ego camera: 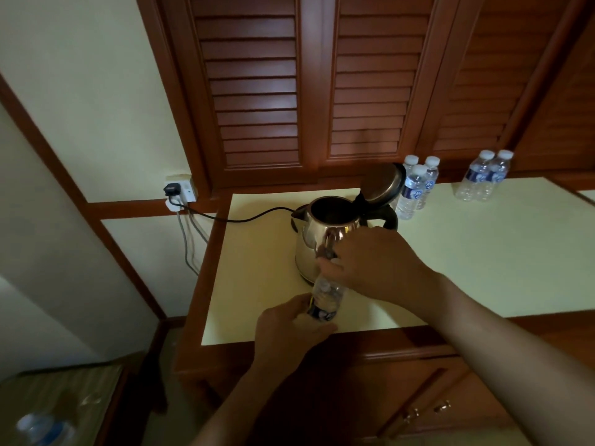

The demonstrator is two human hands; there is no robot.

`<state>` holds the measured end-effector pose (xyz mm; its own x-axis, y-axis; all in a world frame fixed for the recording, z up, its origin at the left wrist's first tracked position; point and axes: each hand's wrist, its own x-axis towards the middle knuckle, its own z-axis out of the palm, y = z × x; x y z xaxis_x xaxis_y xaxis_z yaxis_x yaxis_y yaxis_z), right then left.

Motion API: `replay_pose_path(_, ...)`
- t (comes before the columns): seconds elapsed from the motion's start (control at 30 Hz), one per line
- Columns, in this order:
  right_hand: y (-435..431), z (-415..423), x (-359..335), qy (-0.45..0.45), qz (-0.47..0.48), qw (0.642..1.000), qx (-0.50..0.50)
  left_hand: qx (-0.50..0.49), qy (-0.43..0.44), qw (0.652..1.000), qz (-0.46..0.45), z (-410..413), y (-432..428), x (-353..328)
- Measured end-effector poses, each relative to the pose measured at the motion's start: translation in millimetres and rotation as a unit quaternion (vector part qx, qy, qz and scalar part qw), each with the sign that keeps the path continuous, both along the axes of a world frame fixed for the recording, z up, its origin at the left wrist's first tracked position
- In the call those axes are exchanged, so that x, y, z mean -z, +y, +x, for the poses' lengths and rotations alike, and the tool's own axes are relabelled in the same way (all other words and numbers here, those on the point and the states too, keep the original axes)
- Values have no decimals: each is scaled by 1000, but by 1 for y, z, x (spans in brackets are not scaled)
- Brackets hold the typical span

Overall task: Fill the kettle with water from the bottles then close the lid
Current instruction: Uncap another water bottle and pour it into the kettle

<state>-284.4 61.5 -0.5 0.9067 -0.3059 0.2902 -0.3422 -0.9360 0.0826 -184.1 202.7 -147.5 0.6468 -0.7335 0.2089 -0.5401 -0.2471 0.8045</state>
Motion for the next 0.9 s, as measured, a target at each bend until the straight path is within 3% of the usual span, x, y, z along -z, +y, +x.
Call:
replay_pose_path(0.07, 0, -8, -8, -25, 15, 999, 24, 22, -9, 1000, -13, -12, -3, -6)
replay_pose_path(0.17, -8, -28, -20, -64, 136, 987, 57, 48, 11, 998, -38, -35, -14, -17)
replay_pose_path(0.23, -16, -48, -22, -114, 211, 969, 62, 55, 40, 996, -52, -48, -27, -28)
replay_pose_path(0.4, -38, -102, 1, -122, 351, 924, 91, 114, 100, 984, -91, -80, -71, -55)
replay_pose_path(0.6, -85, -149, 27, -188, 460, 862, 100, 135, 60, 983, -105, -106, -145, -51)
replay_pose_path(0.67, -112, -161, 39, -222, 467, 849, 108, 137, 39, 985, -96, -118, -172, -49)
replay_pose_path(0.77, -164, -179, 62, -238, 422, 863, 143, 191, 46, 979, -55, -134, -216, -42)
replay_pose_path(0.9, -243, -202, 93, -279, 368, 863, 204, 188, -28, 973, 128, -143, -278, -11)
